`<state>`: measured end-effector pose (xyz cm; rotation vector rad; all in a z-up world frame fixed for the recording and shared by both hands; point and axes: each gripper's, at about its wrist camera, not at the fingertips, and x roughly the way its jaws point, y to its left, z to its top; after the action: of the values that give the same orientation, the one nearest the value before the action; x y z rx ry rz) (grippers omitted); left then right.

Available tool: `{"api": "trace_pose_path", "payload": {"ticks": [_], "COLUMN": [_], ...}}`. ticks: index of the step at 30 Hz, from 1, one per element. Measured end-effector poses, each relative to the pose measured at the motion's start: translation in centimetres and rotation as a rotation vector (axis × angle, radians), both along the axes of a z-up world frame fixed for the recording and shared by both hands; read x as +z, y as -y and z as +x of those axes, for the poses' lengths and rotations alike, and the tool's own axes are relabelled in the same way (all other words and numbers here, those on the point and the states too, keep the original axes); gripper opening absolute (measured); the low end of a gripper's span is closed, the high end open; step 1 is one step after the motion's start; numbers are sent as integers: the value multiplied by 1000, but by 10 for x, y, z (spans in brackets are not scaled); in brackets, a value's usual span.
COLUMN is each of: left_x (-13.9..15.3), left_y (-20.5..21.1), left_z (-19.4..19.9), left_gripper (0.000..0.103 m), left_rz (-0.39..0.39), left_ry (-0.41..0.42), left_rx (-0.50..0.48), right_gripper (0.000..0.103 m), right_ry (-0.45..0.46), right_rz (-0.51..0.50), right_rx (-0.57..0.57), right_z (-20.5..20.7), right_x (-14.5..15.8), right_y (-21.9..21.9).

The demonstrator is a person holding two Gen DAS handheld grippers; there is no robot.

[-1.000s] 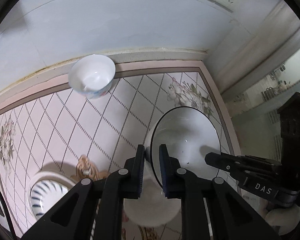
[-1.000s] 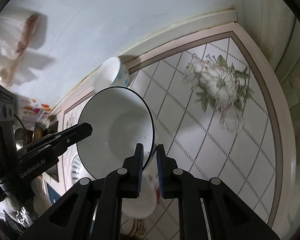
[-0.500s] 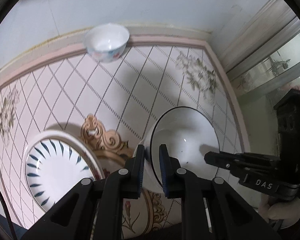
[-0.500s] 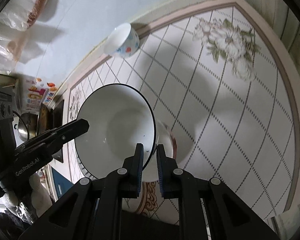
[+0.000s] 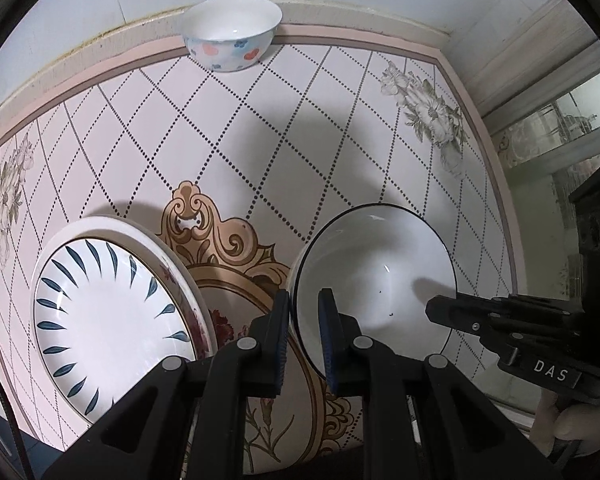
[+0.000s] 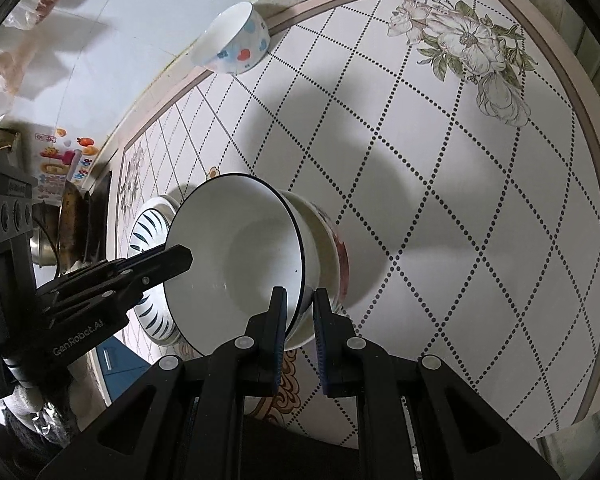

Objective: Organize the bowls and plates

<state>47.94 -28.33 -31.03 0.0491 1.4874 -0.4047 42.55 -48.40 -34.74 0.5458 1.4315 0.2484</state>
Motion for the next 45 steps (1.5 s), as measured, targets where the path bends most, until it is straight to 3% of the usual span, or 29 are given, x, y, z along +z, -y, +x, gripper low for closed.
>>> {"api": "trace_pose_path", "payload": {"ticks": [13, 18, 20, 22, 27, 34, 41, 42, 43, 45], "left_x": [-15, 11, 21, 27, 23, -6, -54, -56, -57, -57], "left_y": [0, -12, -17, -22, -41, -54, -42, -41, -41, -39], "left_z": [1, 12, 27, 52, 140, 239, 273, 273, 272, 272], "left_gripper": [12, 14, 16, 26, 29, 29, 28, 20, 15, 11], "left_rz": [-1, -37, -61, -83, -85, -66, -10, -10, 1, 21], "left_ry": [-60, -34, -19, -2, 34, 18, -41, -30, -17, 12], "left_rx": [5, 47, 75, 118, 262, 361, 329, 326, 320, 302], "right_gripper": [17, 18, 29, 46, 49, 49, 47, 36, 15, 15], "right_ry": [-50, -87, -53, 0, 111, 126, 44, 43, 40, 54], "right_rz": [-3, 77, 100, 101, 93, 112, 121, 120, 108, 107], "right_rx": [26, -24, -65, -88, -116, -125, -149, -148, -145, -147], "right_z": [8, 22, 38, 60, 138, 246, 305, 309, 312, 313], "right_x": [-12, 0, 14, 28, 43, 17, -34, -40, -44, -46], "right_y": [1, 26, 38, 43, 35, 4, -13, -14, -16, -16]}}
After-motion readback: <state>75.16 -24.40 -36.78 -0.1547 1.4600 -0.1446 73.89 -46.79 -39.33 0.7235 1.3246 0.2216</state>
